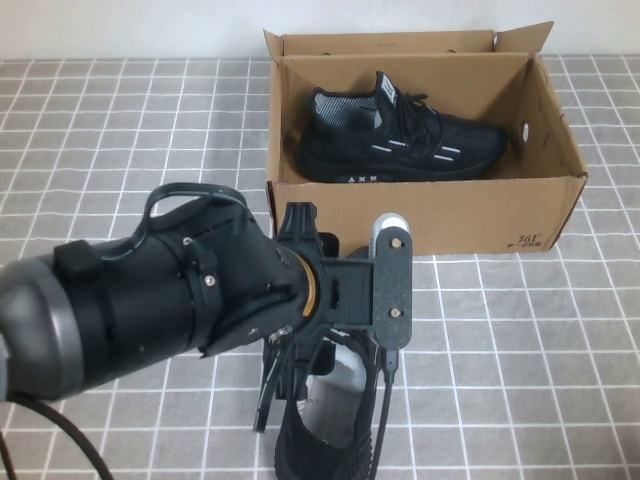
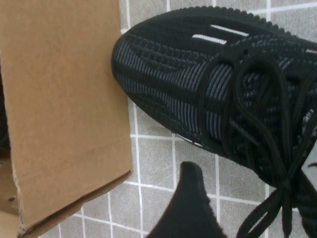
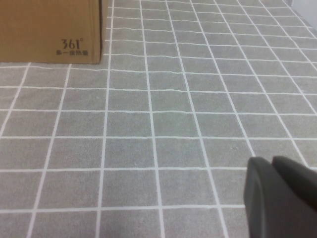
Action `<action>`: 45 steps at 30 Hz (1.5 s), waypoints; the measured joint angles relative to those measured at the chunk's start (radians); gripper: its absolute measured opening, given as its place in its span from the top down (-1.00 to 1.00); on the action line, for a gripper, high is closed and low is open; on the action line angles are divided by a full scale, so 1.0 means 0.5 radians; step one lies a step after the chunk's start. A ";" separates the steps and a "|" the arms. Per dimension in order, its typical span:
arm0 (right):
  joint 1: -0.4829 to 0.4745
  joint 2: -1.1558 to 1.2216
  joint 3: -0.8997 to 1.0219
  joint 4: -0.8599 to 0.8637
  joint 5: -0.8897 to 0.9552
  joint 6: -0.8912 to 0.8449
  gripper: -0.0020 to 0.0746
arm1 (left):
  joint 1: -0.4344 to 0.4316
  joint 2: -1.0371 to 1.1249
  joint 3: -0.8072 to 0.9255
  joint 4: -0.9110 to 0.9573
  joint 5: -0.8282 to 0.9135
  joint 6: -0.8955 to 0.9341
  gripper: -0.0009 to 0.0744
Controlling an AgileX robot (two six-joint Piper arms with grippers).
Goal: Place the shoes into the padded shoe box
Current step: Pick up the shoe from the table, then place the shoe in the shoe box
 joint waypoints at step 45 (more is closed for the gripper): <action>0.000 0.000 0.000 0.004 0.000 -0.001 0.96 | 0.012 0.076 -1.227 -0.642 0.961 -1.038 0.98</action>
